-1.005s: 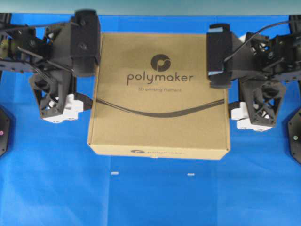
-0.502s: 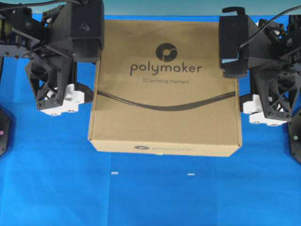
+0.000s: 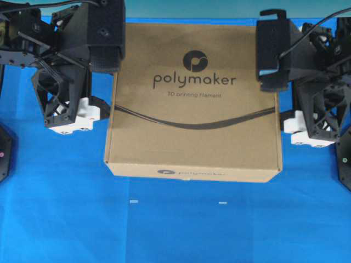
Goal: Lift up the cardboard box by clamping it between your arms.
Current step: 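Hold the box raised between both grippers, then lower the clamped box back onto the table with both grippers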
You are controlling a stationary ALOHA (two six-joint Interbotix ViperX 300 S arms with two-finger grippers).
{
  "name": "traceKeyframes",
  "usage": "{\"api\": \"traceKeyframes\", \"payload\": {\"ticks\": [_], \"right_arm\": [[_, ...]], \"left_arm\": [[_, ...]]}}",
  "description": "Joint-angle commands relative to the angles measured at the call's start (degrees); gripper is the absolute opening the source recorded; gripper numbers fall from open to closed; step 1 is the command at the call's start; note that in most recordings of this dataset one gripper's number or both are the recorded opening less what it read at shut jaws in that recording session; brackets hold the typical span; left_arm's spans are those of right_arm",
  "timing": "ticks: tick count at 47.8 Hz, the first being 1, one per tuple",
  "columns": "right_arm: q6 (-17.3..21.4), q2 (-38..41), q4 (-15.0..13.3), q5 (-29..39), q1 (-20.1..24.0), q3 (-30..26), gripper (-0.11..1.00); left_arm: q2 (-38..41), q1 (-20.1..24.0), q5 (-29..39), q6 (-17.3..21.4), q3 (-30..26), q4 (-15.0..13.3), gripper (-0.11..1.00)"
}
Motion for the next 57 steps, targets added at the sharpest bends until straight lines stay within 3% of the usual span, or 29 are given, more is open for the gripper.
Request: {"api": "traceKeyframes", "payload": {"ticks": [1,18,45,57], "right_arm": [[0.79,0.79,0.26,-6.86,0.35,2.11,0.99],[0.97,-0.26,0.09,-18.28,0.00,11.34,0.99],[0.18,2.99,0.09,-35.33,-0.35,24.35,0.99],[0.09,5.36,0.09,-41.48,-0.44,29.27,0.99]], "left_arm": [[0.62,1.32,-5.27,-0.88,0.44,0.44,0.87],[-2.64,0.70,-17.05,-1.23,13.54,0.44,0.87],[-0.88,0.09,-27.33,-1.67,26.98,0.44,0.87],[2.20,-0.53,-35.51,-2.20,31.73,0.44,0.87]]}}
